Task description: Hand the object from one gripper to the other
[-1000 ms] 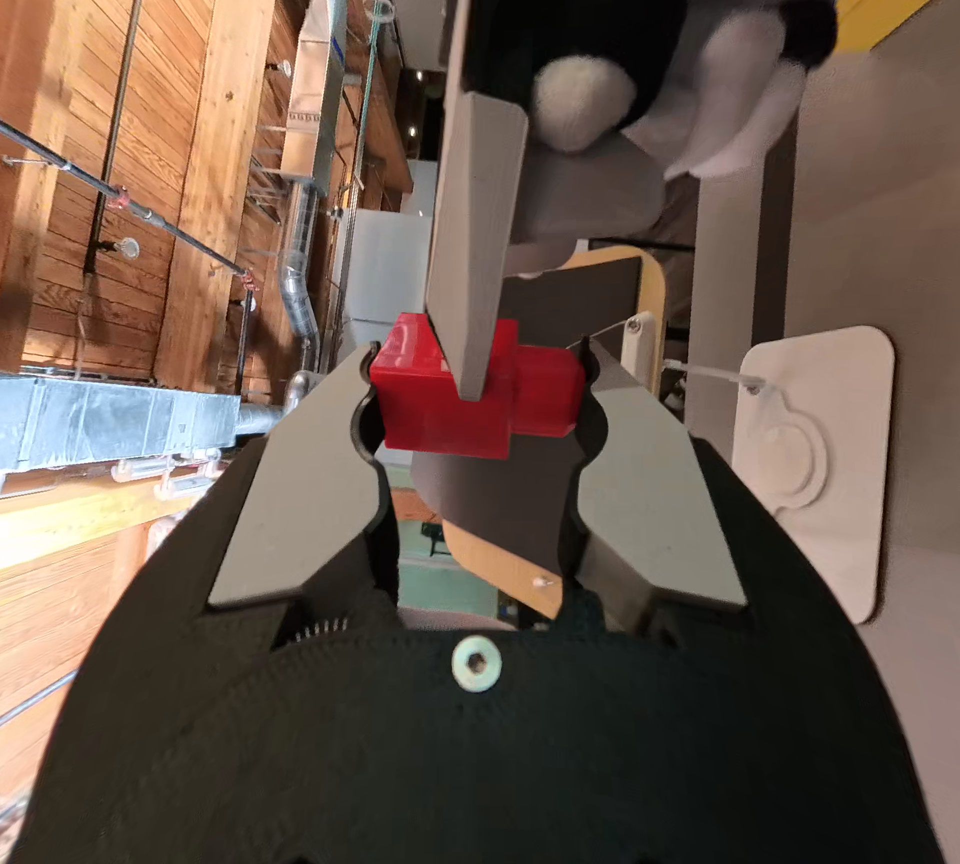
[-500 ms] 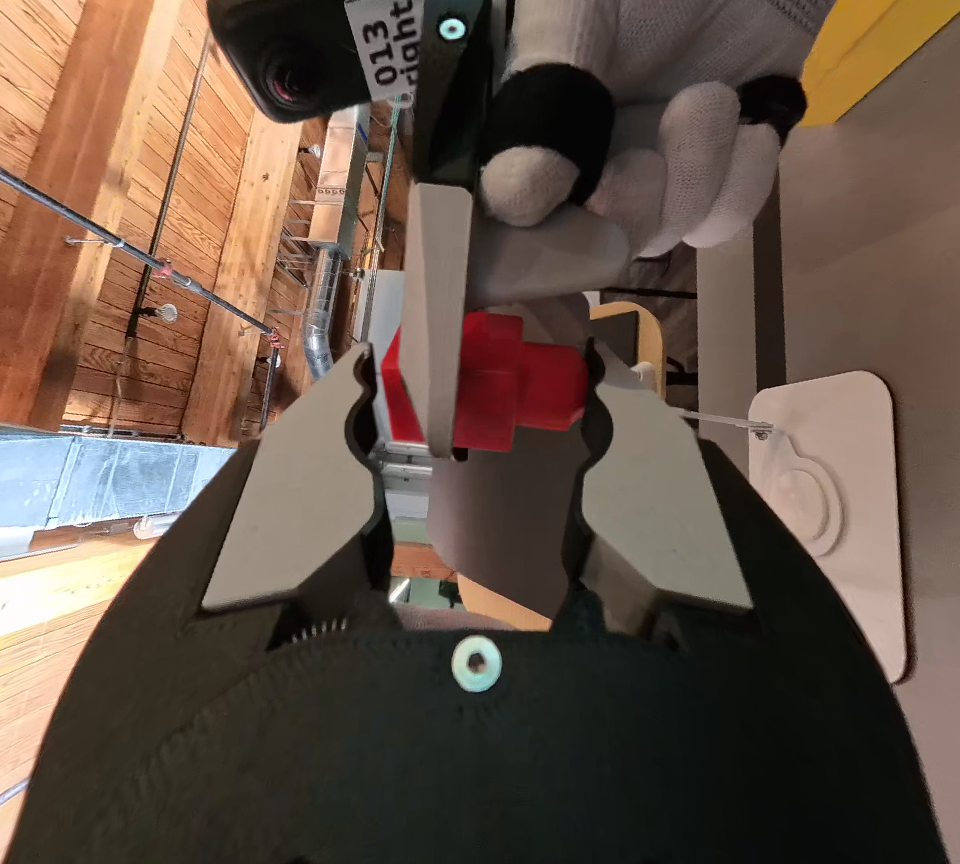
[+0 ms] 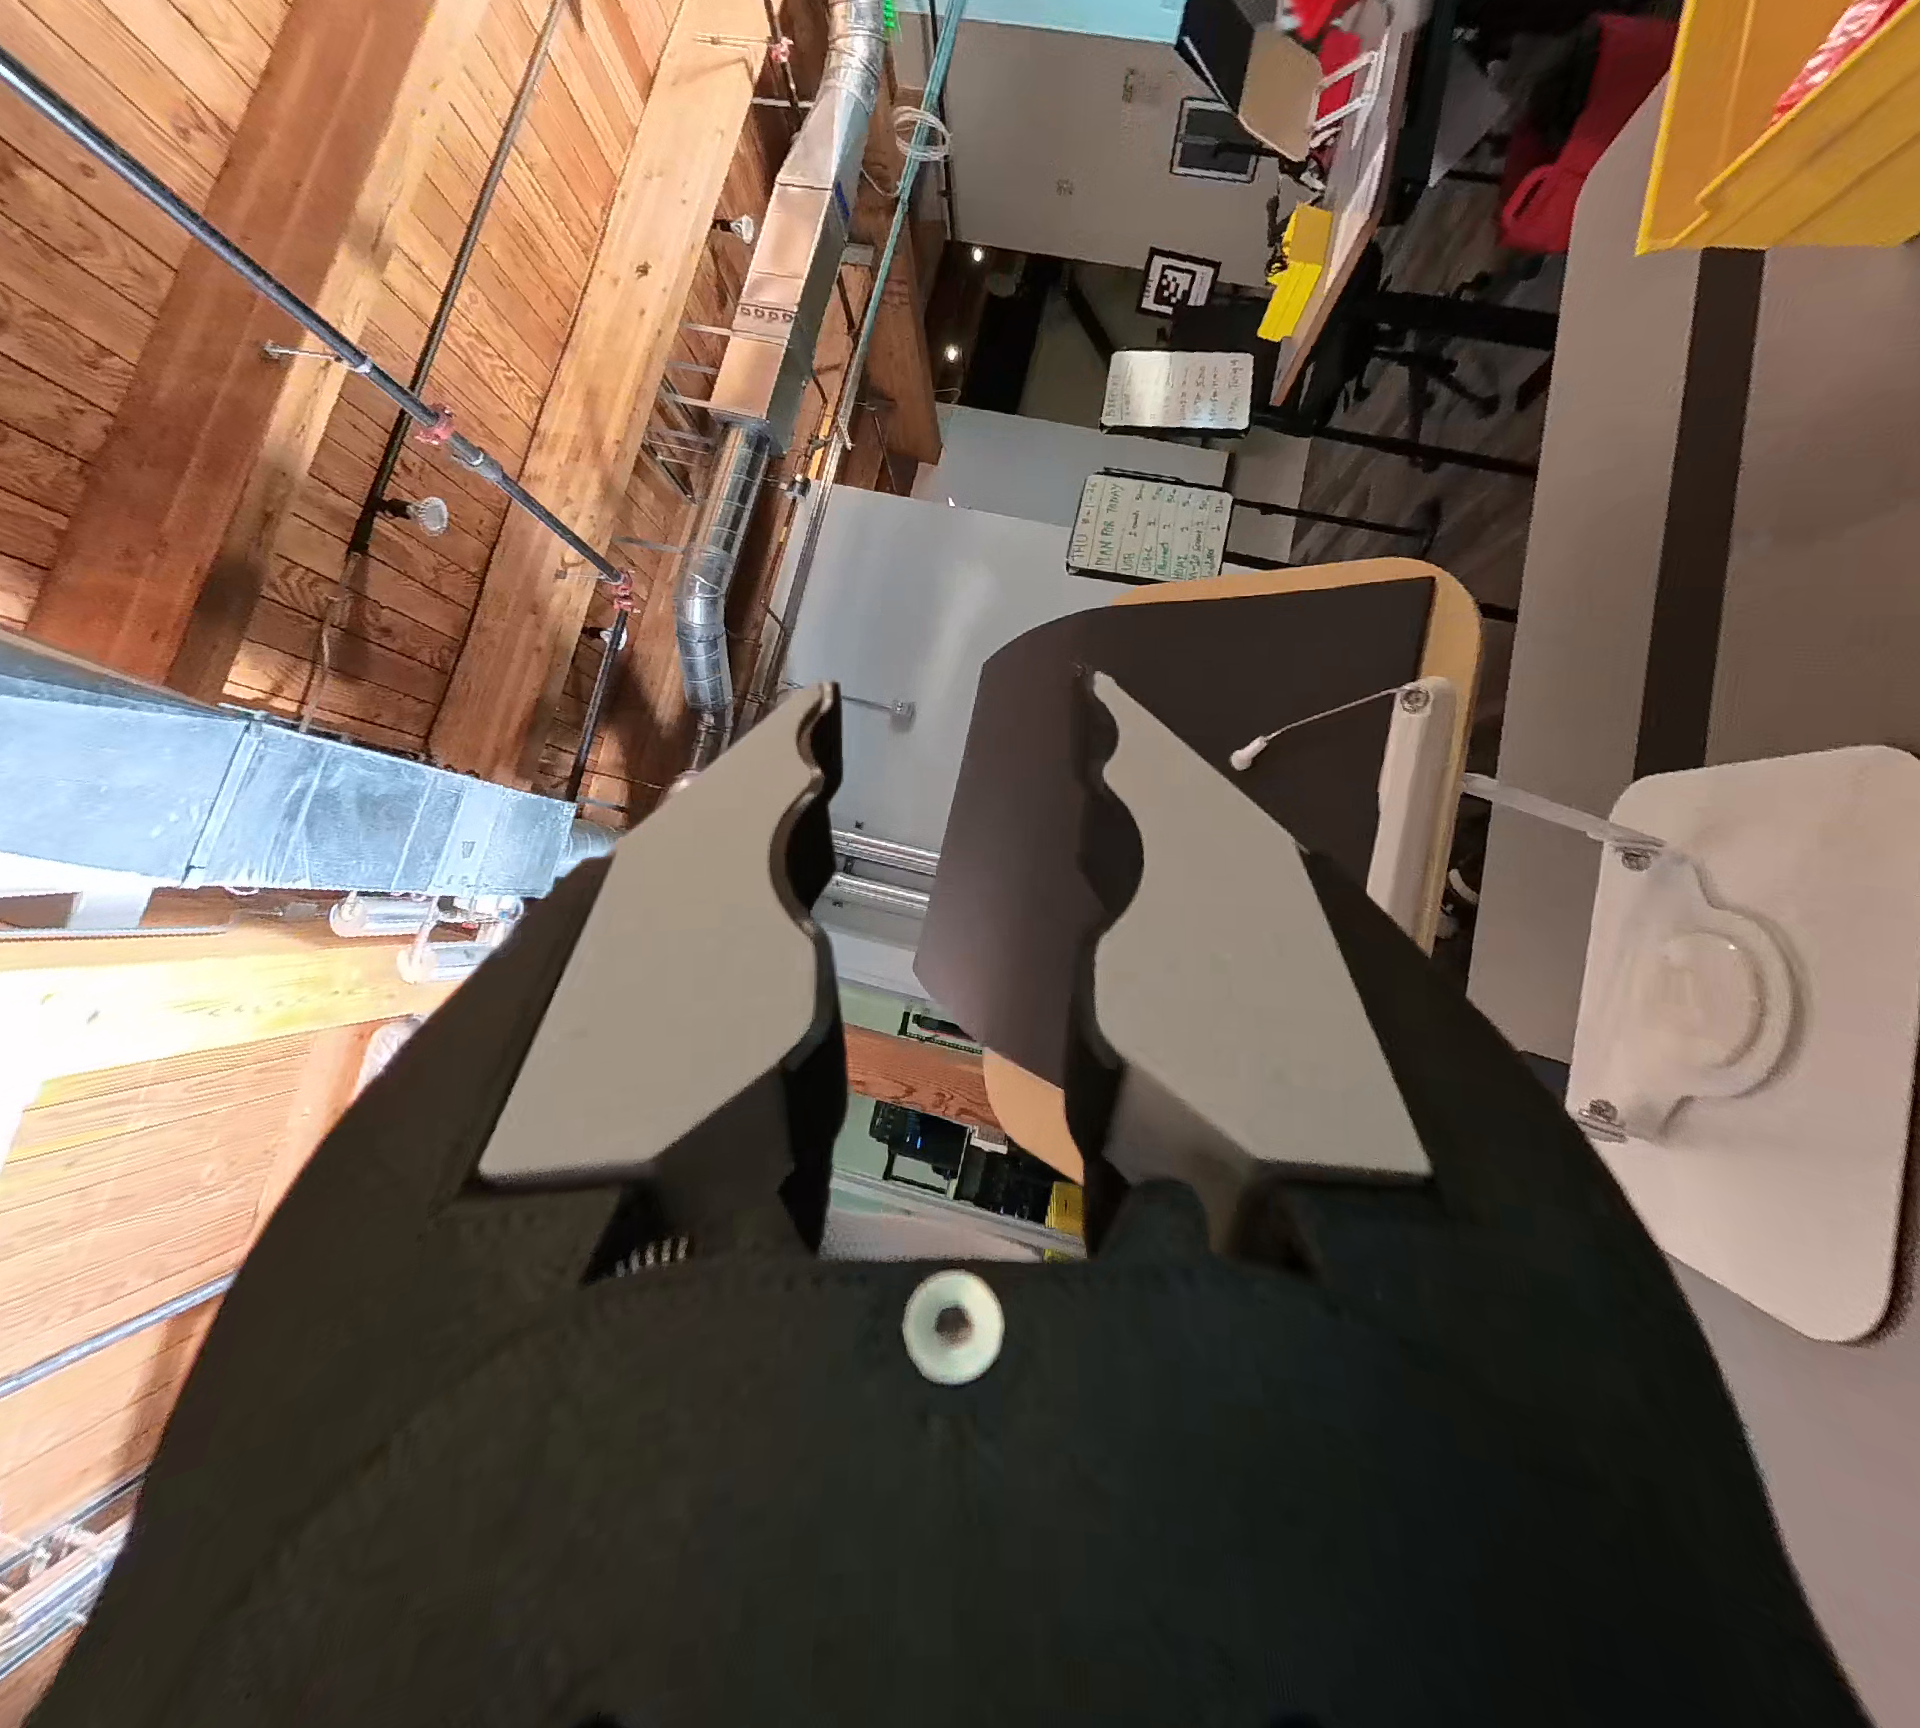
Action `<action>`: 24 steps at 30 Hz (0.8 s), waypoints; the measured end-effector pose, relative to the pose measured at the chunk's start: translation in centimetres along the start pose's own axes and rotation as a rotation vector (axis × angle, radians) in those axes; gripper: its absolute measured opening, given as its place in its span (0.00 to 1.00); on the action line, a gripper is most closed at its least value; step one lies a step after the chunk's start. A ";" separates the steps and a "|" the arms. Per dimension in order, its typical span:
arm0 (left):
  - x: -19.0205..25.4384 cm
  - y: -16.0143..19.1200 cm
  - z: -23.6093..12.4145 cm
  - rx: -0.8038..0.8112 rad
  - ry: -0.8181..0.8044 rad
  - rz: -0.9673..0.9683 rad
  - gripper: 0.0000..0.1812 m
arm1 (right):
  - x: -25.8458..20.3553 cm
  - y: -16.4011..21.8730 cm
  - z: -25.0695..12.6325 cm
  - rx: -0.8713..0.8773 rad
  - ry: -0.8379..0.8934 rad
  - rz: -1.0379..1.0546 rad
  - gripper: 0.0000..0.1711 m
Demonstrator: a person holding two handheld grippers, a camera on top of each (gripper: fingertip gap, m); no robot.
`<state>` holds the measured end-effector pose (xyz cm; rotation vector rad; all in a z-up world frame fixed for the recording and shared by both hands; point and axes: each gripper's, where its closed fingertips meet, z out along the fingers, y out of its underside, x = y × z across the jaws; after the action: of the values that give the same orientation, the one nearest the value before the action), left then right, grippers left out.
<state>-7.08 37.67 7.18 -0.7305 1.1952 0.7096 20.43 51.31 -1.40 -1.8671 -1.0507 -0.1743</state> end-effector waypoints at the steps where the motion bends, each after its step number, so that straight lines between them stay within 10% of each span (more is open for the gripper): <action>1: 0.4 0.0 0.2 -0.005 0.013 0.007 0.23 | 1.1 3.0 1.5 -0.099 -0.003 0.035 0.27; 12: 4.9 -0.5 2.6 -0.026 0.139 0.036 0.22 | 1.6 17.1 9.3 -0.539 -0.140 0.156 0.28; 24: 8.4 -2.6 4.7 -0.033 0.185 0.085 0.25 | 2.1 17.3 9.9 -0.556 -0.087 0.139 0.40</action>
<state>-0.53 40.81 0.34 -0.7894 1.3929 0.7456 31.29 57.26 -17.13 -2.4583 -0.9902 -0.3315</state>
